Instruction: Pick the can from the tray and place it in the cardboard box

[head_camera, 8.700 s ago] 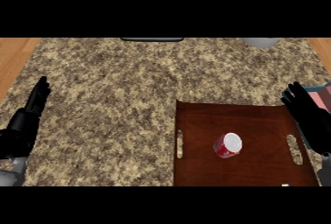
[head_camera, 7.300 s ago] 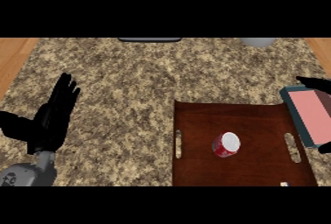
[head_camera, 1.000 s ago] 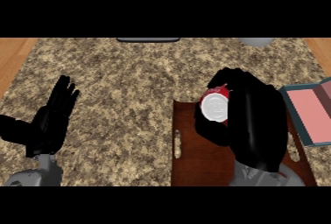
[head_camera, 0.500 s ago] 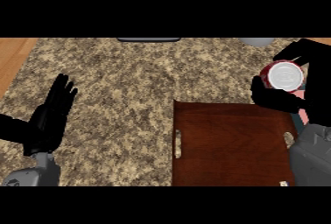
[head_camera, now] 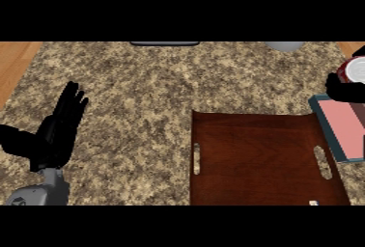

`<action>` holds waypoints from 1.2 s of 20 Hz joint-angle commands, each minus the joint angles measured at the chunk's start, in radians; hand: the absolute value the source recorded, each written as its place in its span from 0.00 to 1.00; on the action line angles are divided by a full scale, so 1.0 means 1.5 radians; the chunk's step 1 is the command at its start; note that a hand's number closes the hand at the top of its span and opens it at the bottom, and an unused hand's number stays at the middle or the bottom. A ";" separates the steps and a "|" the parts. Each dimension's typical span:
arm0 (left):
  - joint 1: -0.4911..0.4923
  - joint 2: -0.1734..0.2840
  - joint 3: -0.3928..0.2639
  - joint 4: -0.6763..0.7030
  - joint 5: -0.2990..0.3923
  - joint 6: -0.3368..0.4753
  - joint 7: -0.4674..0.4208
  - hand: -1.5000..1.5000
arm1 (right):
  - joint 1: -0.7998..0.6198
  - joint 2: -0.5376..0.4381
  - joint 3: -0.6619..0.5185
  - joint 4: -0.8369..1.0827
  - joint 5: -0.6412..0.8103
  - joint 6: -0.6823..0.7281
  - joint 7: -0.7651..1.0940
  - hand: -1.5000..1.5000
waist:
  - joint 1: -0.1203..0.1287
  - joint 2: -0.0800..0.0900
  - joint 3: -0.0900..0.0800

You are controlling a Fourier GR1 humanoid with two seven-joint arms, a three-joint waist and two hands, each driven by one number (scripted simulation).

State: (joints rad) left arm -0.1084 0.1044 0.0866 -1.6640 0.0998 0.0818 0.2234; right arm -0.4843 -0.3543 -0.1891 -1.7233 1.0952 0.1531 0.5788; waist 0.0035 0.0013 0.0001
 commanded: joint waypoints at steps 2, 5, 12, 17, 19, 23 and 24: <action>0.016 0.006 0.012 -0.003 0.019 -0.021 -0.019 0.50 | -0.030 -0.053 -0.034 0.179 0.018 -0.081 -0.087 1.00 | 0.007 0.002 0.000; -0.027 -0.020 -0.015 0.006 -0.015 0.020 0.006 0.50 | -0.009 -0.073 -0.062 0.259 -0.003 -0.117 -0.147 1.00 | 0.004 0.002 0.000; -0.002 -0.011 -0.008 0.003 -0.003 0.000 -0.010 0.50 | 0.008 -0.131 -0.028 0.434 0.038 0.028 -0.150 0.00 | 0.013 0.006 0.000; -0.005 0.001 0.007 0.028 0.002 -0.013 -0.022 0.50 | -0.050 -0.101 -0.073 0.517 -0.014 -0.067 -0.203 0.00 | 0.004 0.001 0.000; -0.028 -0.011 -0.009 0.025 -0.010 0.003 -0.007 0.50 | -0.049 -0.126 -0.101 0.604 -0.021 -0.164 -0.295 0.00 | 0.010 0.004 0.001; -0.007 -0.016 -0.009 0.011 -0.009 0.008 -0.003 0.50 | -0.067 -0.113 -0.138 0.485 -0.080 -0.249 -0.353 0.00 | 0.002 0.000 0.001; -0.019 0.008 0.011 0.000 0.012 -0.009 0.014 0.50 | -0.075 -0.105 -0.149 0.495 -0.093 -0.274 -0.369 0.00 | 0.007 0.001 0.001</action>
State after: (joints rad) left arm -0.1294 0.1012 0.0915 -1.6569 0.1059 0.0775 0.2278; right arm -0.5648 -0.5291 -0.3665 -0.9623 1.0146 -0.1316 0.1165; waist 0.0134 0.0042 0.0021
